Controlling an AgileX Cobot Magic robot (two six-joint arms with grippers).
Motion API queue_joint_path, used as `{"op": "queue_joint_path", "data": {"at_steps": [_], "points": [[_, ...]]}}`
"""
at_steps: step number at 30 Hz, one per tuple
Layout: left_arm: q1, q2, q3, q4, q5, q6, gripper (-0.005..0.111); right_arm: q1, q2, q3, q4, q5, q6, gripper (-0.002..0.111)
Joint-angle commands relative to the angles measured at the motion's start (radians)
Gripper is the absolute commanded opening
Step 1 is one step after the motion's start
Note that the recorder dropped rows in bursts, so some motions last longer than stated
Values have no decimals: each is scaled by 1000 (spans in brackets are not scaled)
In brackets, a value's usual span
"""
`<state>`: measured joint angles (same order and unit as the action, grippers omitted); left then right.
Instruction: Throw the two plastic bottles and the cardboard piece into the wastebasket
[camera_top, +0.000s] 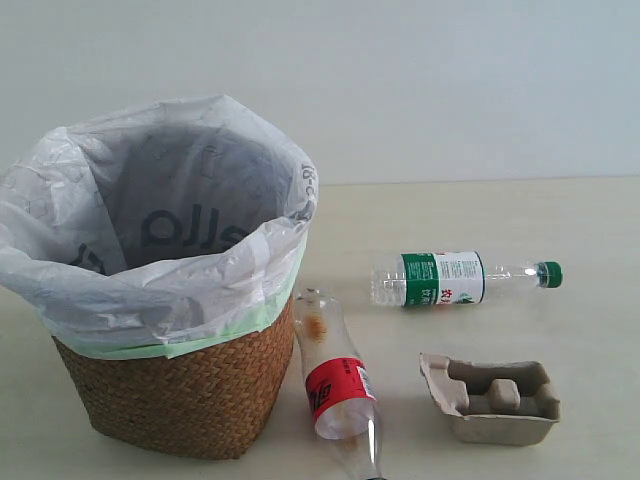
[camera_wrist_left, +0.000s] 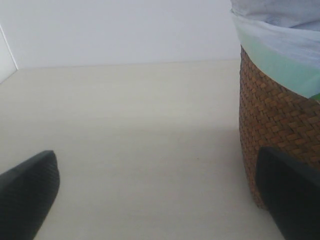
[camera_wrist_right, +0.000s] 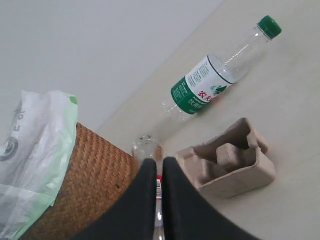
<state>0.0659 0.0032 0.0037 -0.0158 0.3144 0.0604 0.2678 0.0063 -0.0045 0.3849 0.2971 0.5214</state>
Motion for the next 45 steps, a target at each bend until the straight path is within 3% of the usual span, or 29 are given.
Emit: {"op": "queue_joint_path", "data": {"at_steps": [1, 8, 11, 15, 18, 23, 28, 30, 33, 36, 42, 45], "points": [[-6, -3, -4, -2, -8, -9, 108, 0, -6, 4, 6, -63, 26, 0], [-6, -3, -4, -2, -8, -9, 108, 2, -6, 4, 13, -249, 32, 0], [-6, -3, -4, -2, -8, -9, 108, 17, -6, -6, 5, -286, -79, 0], [-6, -3, -4, -2, -8, -9, 108, 58, 19, -120, 2, -262, -208, 0], [-6, -3, -4, -2, -8, -9, 108, 94, 177, -241, -5, -234, -278, 0], [-6, -3, -4, -2, -8, -9, 108, 121, 752, -654, -41, 121, -579, 0], [-6, -3, -4, -2, -8, -9, 108, 121, 1269, -1191, -334, 694, -647, 0], [-6, -3, -4, -2, -8, -9, 108, 121, 1399, -1331, -444, 885, -726, 0], [-6, -3, -4, -2, -8, -9, 108, 121, 1494, -1396, -521, 924, -856, 0], [-6, -3, -4, -2, -8, -9, 108, 121, 1591, -1373, -414, 924, -1060, 0], [-6, -3, -4, -2, -8, -9, 108, 121, 1717, -1328, -391, 924, -1105, 1], [-6, -3, -4, -2, -8, -9, 108, 121, 1757, -1301, -391, 924, -1112, 13]]}}
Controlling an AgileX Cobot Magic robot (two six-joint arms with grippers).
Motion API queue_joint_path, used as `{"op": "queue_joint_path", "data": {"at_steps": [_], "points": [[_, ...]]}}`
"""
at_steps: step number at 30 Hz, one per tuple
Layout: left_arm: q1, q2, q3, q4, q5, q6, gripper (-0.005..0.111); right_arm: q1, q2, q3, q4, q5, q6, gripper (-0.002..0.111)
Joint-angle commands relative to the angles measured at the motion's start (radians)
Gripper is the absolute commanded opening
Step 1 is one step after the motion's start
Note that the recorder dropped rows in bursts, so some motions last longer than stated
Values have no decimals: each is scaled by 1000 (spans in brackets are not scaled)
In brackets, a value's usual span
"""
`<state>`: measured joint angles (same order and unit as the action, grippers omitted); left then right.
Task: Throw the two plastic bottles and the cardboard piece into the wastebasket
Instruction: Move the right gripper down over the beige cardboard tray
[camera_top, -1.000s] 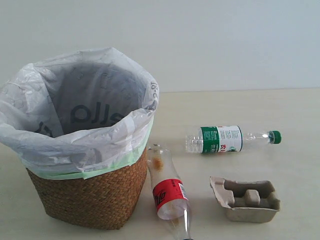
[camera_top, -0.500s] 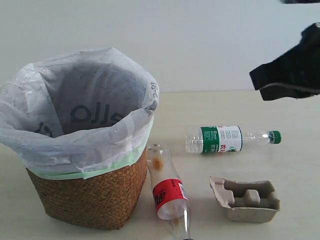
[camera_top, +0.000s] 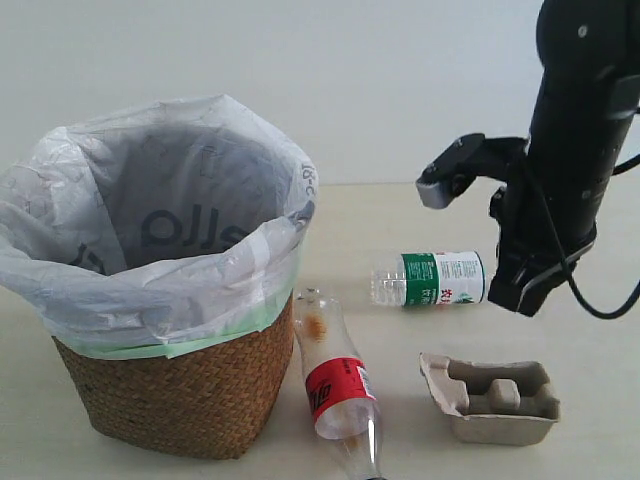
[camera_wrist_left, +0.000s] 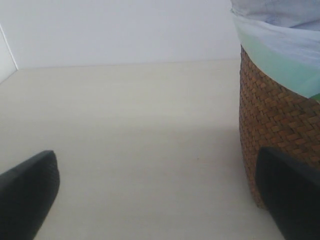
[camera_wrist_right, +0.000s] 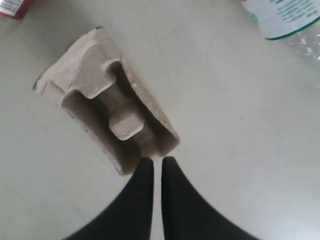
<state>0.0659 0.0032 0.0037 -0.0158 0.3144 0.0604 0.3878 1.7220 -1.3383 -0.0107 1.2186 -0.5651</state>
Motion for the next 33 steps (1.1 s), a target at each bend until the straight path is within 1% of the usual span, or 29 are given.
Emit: {"op": "queue_joint_path", "data": {"at_steps": [1, 2, 4, 5, 6, 7, 8, 12, 13, 22, 30, 33], "points": [[-6, -3, -4, -2, -8, -9, 108, 1, 51, 39, 5, 3, -34, 19], [-6, -3, -4, -2, -8, -9, 108, 3, 60, 46, 5, 3, -39, 29], [-6, -3, -4, -2, -8, -9, 108, 11, 76, 50, 11, 3, -46, 56], [-6, -3, -4, -2, -8, -9, 108, 25, 83, 50, 5, 3, -68, 78], [-6, -3, -4, -2, -8, -9, 108, 32, 85, 50, 11, 3, -80, 84], [-6, -3, -4, -2, -8, -9, 108, 43, 87, 50, 29, 3, -115, 85], [-6, -3, -4, -2, -8, -9, 108, 52, 87, 50, 34, 3, -139, 83], [-6, -3, -4, -2, -8, -9, 108, 74, 87, 50, 30, 3, -186, 68], [-6, -3, -4, -2, -8, -9, 108, 77, 87, 50, 30, 3, -193, 66], [-6, -3, -4, -2, -8, -9, 108, 89, 89, 50, 18, 3, -212, 66], [-6, -3, -4, -2, -8, -9, 108, 89, 153, 50, -70, 3, -214, 66], [-6, -3, -4, -2, -8, -9, 108, 89, 172, 50, -74, -40, -214, 66]]}}
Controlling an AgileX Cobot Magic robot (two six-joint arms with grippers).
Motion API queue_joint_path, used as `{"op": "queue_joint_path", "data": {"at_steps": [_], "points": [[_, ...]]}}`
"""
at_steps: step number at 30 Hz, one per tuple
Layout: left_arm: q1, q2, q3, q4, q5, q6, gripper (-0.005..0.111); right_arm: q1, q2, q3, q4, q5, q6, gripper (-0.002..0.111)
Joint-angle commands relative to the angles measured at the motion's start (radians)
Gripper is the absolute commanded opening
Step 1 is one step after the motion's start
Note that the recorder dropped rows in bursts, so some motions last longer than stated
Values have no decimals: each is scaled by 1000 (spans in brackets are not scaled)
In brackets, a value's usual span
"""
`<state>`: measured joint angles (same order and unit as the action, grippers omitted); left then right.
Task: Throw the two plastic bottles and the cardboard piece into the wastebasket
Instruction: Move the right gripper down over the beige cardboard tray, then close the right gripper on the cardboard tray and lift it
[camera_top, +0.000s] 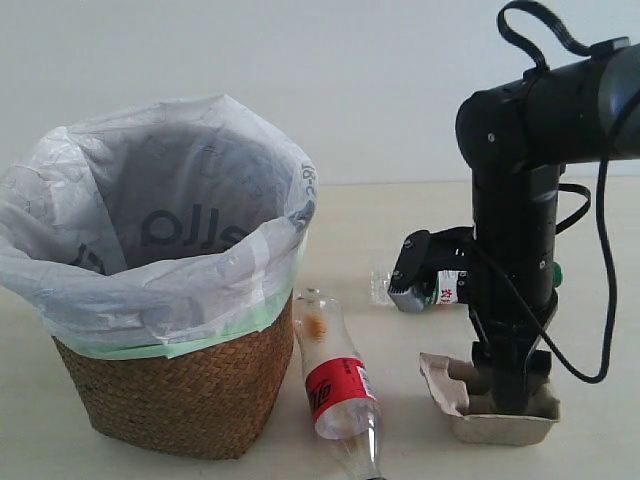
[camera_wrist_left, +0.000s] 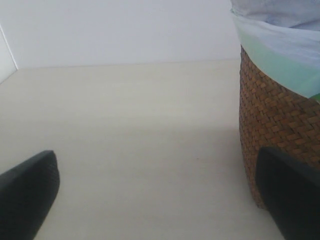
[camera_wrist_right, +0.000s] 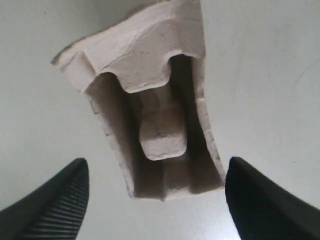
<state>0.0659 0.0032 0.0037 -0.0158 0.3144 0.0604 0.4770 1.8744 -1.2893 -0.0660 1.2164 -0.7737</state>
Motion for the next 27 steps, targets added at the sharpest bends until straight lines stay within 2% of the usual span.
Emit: {"op": "queue_joint_path", "data": {"at_steps": [1, 11, 18, 20, 25, 27], "points": [[-6, -3, -4, -2, -8, -9, 108, -1, 23, 1, -19, -51, -6, 66], [-6, -3, -4, -2, -8, -9, 108, -1, 34, 1, -19, -164, -21, 66], [-6, -3, -4, -2, -8, -9, 108, -1, 34, 1, -10, -89, -13, 66], [-6, -3, -4, -2, -8, -9, 108, -1, 34, 1, 20, -83, 25, 71], [-6, -3, -4, -2, -8, -9, 108, -1, 34, 1, 56, -109, 88, 99], [-6, -3, -4, -2, -8, -9, 108, -1, 34, 1, 66, -114, 88, 103]]}}
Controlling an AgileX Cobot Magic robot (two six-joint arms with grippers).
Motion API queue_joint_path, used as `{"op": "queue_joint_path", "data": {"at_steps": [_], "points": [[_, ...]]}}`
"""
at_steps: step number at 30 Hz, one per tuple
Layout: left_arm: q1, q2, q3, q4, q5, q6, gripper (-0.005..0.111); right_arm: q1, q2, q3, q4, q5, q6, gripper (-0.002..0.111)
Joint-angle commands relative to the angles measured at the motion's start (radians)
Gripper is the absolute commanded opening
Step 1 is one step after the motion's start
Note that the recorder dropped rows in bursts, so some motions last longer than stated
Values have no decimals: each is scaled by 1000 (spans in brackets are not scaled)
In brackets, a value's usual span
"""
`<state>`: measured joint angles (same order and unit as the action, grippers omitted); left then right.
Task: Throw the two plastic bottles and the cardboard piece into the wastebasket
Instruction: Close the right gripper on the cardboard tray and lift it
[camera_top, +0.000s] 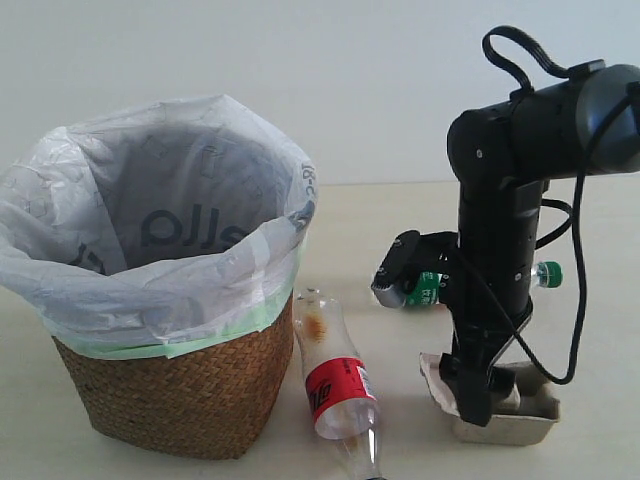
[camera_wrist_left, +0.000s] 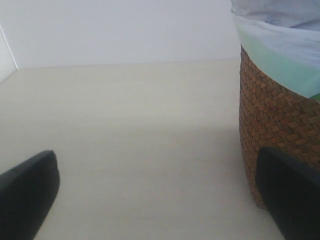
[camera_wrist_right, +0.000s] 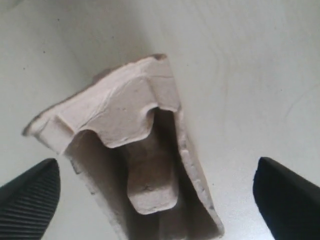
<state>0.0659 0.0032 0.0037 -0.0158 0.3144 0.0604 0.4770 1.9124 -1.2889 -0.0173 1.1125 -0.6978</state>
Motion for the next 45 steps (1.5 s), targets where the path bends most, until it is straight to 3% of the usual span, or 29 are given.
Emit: {"op": "queue_joint_path", "data": {"at_steps": [1, 12, 27, 34, 45], "points": [[-6, -3, -4, -2, -8, -9, 108, -1, -4, 1, 17, -12, 16, 102], [-6, -3, -4, -2, -8, -9, 108, -1, -4, 27, 62, -9, 7, 90], [-6, -3, -4, -2, -8, -9, 108, -1, -4, 207, 52, -290, -35, 88], [-6, -3, -4, -2, -8, -9, 108, -1, -6, 208, 141, -325, 40, 54], [-6, -3, -4, -2, -8, -9, 108, -1, -8, 208, 147, -343, 109, 50]]}}
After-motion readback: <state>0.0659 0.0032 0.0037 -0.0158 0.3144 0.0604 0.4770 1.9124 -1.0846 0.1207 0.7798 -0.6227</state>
